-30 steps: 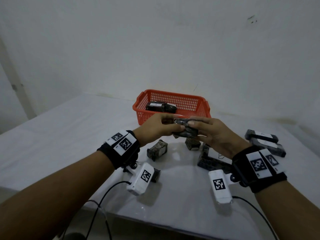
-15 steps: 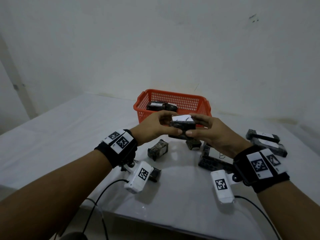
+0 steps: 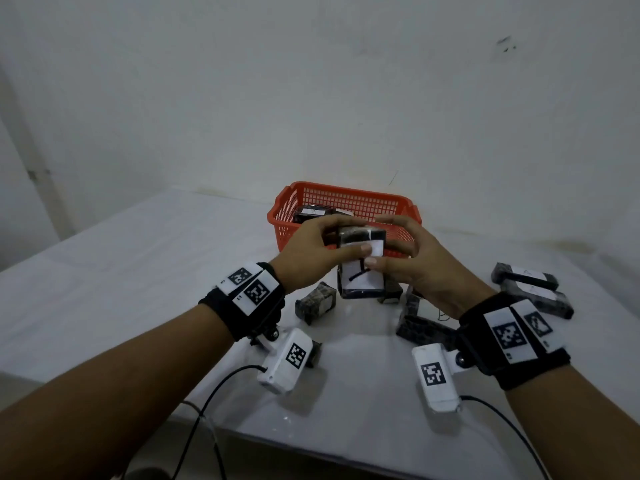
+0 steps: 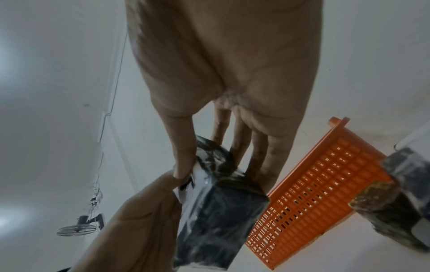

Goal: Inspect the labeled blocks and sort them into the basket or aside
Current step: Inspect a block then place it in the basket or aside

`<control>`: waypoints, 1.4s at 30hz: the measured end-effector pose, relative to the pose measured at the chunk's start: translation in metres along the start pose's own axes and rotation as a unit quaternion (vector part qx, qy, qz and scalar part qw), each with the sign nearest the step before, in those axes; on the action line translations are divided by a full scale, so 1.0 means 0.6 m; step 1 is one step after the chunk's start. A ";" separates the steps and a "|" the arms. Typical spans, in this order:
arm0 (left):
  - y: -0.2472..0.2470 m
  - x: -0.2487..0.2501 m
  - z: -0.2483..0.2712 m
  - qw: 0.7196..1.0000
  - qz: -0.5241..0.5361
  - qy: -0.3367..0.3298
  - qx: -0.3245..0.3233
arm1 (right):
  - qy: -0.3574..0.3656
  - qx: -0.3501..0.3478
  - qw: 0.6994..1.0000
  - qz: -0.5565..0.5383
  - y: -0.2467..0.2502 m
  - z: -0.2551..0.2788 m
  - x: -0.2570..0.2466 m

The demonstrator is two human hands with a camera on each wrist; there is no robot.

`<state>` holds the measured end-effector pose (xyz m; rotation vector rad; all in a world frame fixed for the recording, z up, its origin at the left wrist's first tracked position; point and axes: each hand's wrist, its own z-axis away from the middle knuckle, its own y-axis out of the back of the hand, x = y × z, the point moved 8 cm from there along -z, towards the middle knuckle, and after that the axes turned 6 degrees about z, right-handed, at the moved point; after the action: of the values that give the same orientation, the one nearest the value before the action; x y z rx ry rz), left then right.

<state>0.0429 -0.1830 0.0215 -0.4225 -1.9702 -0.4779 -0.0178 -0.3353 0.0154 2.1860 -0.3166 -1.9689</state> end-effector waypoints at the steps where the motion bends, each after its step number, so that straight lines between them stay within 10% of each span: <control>1: 0.002 0.003 0.001 1.000 -0.009 -0.013 0.004 | -0.013 0.013 1.000 0.010 0.004 -0.003 0.001; 8: -0.009 0.027 0.009 0.997 0.008 -0.065 -0.045 | -0.090 -0.013 0.995 -0.042 -0.004 0.000 0.008; 15: -0.016 -0.029 0.012 0.982 0.052 0.157 -0.096 | -0.029 0.002 0.999 -0.021 0.008 -0.002 -0.010; 28: -0.017 -0.022 0.005 0.982 0.109 0.149 -0.051 | -0.005 -0.008 1.000 -0.012 0.003 -0.007 -0.020; 42: -0.029 -0.054 -0.050 0.906 0.353 0.235 -0.022 | -0.012 0.035 0.997 -0.073 0.039 -0.062 -0.018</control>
<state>0.0709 -0.2161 0.0017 -0.9105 -1.2266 -0.1298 0.0175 -0.3551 0.0362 2.2913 -0.2376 -2.0909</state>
